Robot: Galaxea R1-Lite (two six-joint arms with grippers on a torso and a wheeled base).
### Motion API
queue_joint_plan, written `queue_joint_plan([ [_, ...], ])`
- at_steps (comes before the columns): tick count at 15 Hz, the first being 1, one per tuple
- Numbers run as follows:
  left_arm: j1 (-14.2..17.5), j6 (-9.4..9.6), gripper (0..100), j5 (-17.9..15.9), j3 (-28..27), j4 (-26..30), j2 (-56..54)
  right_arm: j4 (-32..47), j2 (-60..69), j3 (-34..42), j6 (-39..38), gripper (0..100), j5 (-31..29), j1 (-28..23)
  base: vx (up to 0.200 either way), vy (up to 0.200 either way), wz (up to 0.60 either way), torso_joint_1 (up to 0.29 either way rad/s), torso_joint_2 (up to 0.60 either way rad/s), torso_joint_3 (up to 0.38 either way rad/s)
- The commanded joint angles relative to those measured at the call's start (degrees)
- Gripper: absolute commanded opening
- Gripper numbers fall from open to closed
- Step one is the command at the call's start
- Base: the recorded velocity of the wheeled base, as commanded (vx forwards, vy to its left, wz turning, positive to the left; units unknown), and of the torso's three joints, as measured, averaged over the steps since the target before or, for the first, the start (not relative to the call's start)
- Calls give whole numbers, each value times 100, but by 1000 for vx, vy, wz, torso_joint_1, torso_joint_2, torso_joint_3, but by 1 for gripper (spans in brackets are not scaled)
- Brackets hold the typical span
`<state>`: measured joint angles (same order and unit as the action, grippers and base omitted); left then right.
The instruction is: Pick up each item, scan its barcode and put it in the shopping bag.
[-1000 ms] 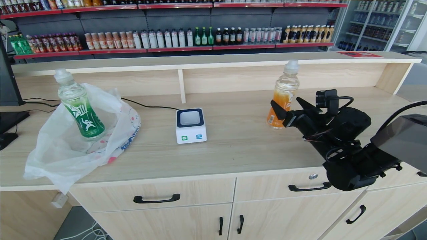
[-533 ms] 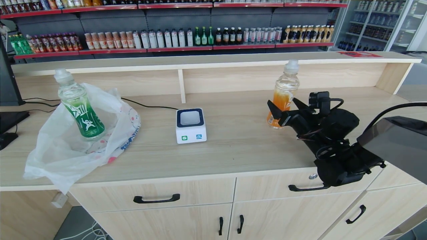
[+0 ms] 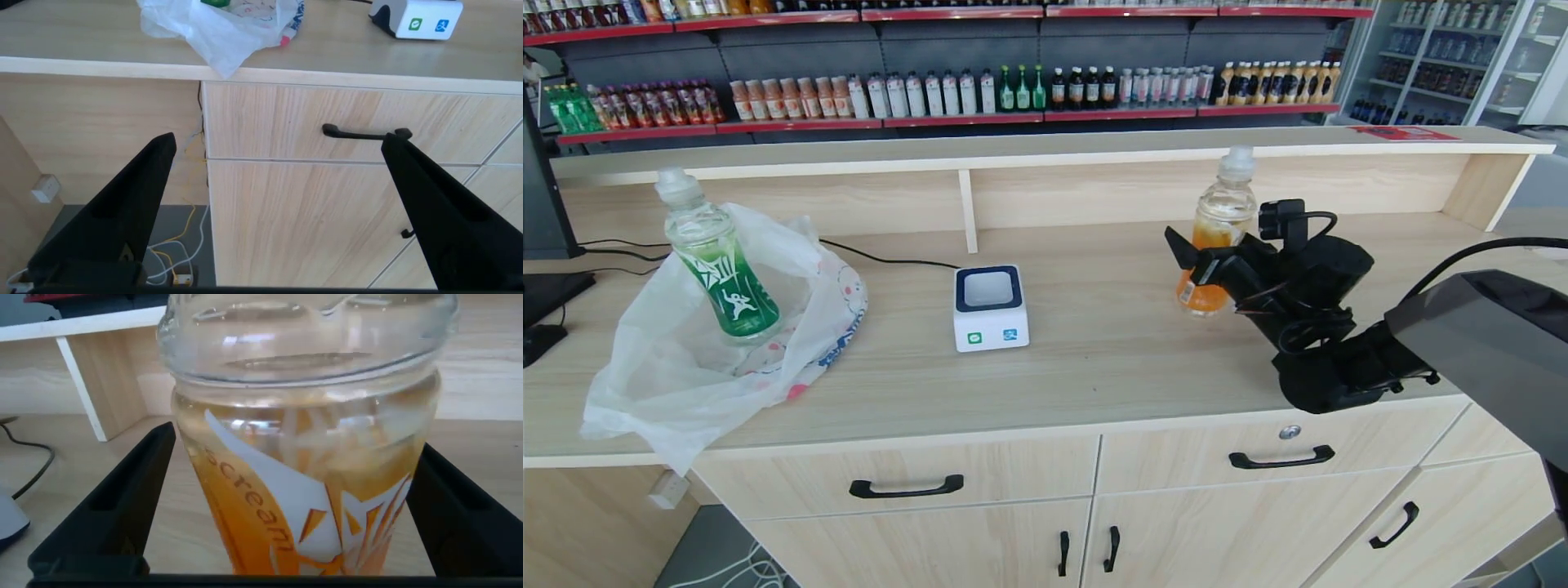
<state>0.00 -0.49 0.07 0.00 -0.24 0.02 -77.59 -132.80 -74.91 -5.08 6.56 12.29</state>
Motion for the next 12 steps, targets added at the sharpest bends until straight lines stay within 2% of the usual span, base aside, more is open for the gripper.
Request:
queue_joint_plan([
  [1, 0, -4, 100, 1, 0, -2, -2, 69, -44, -147, -1, 100, 3, 2, 0, 0, 0, 0, 0, 0],
  [4, 0, -4, 100, 1, 0, -2, -2, 78, -44, -164, 7, 100, 3, 2, 0, 0, 0, 0, 0, 0],
  [5, 0, -4, 100, 1, 0, -2, -2, 78, -44, -182, 7, 0, 3, 2, 0, 0, 0, 0, 0, 0],
  [12, 0, -4, 100, 1, 0, -2, -2, 60, 27, -208, 7, 0, -5, -51, 0, 0, 0, 0, 0, 0],
])
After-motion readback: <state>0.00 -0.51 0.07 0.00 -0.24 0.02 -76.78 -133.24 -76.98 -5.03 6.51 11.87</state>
